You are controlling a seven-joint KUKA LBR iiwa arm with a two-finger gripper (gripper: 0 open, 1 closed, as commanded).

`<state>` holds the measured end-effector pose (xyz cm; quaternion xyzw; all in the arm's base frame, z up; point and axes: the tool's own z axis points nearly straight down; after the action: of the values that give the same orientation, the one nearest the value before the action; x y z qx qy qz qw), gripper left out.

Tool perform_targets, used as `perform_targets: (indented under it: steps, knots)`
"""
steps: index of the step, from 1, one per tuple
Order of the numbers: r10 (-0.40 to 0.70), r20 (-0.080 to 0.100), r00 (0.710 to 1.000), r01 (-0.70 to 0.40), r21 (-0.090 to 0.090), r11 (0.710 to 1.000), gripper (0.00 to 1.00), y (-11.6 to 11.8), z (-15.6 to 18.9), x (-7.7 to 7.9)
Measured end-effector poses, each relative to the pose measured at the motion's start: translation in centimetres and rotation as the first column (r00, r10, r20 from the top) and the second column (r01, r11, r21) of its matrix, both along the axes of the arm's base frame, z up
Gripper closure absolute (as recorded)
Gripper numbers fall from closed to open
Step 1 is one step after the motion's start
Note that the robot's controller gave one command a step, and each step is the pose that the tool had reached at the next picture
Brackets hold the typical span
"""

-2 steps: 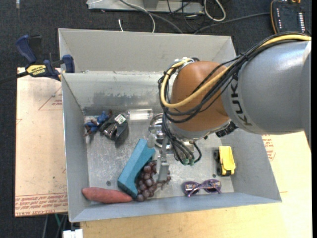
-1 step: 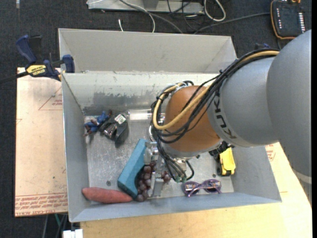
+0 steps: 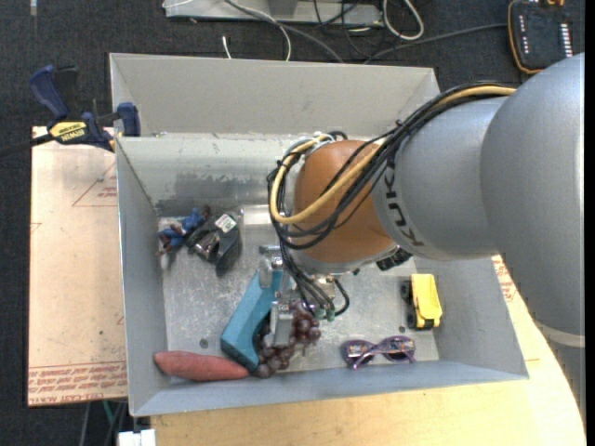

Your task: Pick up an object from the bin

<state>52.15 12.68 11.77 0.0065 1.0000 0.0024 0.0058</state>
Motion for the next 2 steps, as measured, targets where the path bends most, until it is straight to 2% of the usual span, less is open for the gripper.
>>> perform_targets:
  steps: [1,2]
  knots:
    - [0.011,-0.012,1.000,-0.011,-0.002,1.000,0.00,-1.7,4.7,-2.1]
    - [0.032,-0.002,0.999,-0.032,0.002,0.999,0.00,1.9,-1.9,-1.2]
